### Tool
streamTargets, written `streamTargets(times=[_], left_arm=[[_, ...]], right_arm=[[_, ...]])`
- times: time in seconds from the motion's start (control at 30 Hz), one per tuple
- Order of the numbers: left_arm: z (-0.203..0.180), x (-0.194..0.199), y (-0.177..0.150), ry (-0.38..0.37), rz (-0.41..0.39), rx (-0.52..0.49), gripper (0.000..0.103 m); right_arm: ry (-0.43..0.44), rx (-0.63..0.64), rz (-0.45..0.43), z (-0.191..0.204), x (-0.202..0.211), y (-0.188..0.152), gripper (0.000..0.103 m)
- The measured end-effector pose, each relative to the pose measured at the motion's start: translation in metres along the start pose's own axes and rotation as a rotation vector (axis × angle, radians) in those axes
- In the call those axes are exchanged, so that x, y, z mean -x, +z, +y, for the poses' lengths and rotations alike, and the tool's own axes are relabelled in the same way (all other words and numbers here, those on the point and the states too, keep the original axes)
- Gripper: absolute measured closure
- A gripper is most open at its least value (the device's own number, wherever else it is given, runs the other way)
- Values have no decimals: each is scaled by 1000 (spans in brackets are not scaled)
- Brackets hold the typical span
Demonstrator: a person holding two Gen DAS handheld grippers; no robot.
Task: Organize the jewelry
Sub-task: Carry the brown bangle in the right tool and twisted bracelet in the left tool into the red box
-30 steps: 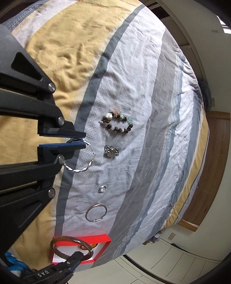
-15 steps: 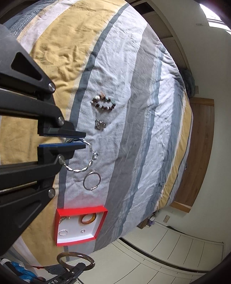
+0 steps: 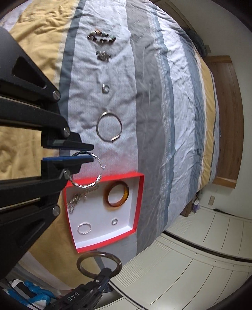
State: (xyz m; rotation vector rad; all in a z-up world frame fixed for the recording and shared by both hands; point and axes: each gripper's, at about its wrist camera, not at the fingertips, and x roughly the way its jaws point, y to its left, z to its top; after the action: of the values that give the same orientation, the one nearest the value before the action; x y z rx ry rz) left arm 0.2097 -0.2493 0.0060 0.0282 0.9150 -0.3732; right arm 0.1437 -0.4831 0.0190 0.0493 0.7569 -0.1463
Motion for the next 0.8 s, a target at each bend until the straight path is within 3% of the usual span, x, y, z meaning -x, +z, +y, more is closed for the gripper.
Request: streamTargets(times=[0.37, 0.57, 0.8], left_arm=[[-70, -90, -9, -86, 125, -113, 99], [-74, -119, -25, -83, 196, -114, 99], [-73, -124, -27, -93, 209, -101, 98]], right_arm=[[9, -47, 118, -28, -74, -32, 94], [28, -85, 159, -36, -93, -46, 93], [39, -81, 195, -33, -104, -56, 94]])
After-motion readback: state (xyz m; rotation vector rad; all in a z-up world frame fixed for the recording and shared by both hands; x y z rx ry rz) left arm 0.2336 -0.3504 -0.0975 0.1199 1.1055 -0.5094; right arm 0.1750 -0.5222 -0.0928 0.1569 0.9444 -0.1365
